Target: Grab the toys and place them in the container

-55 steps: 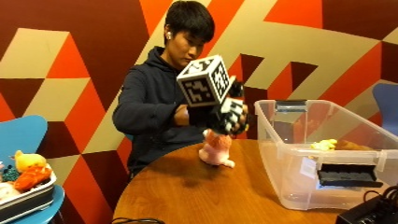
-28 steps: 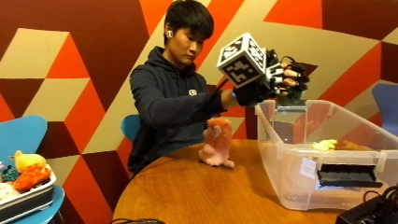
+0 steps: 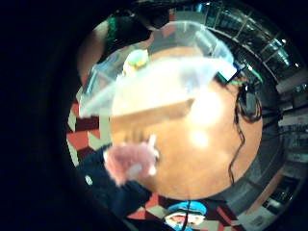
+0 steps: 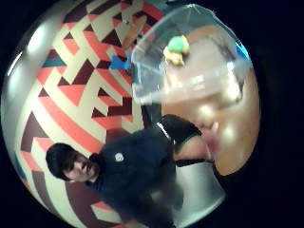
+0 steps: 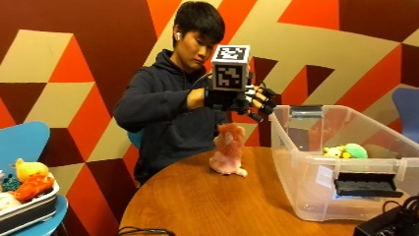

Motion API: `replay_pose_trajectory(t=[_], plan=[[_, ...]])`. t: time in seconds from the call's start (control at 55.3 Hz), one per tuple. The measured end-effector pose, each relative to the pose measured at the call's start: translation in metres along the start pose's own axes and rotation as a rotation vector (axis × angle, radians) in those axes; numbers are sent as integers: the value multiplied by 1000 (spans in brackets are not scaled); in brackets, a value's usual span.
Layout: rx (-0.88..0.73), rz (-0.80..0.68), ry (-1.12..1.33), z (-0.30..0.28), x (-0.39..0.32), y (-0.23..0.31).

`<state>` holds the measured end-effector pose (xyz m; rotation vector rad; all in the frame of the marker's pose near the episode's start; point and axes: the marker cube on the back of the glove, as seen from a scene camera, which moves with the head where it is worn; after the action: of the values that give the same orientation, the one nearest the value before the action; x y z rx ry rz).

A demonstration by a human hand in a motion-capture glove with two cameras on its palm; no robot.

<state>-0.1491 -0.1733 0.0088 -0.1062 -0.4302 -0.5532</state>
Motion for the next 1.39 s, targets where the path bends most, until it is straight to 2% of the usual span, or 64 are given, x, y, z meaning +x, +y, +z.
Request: replay_pose_trajectory(t=[0.199,0.289,0.47,0.669,0.85,0.976,1.175,1.265,1.392], plan=[[-159,23,169,43,-1,54],[-147,22,138,62,5,73],[-39,15,-79,109,22,95],[104,-23,-138,143,29,85],[184,-30,34,177,2,55],[192,-29,176,187,14,30],[282,-38,111,171,7,13],[313,-59,36,154,-23,15],[526,-85,14,72,-40,11]])
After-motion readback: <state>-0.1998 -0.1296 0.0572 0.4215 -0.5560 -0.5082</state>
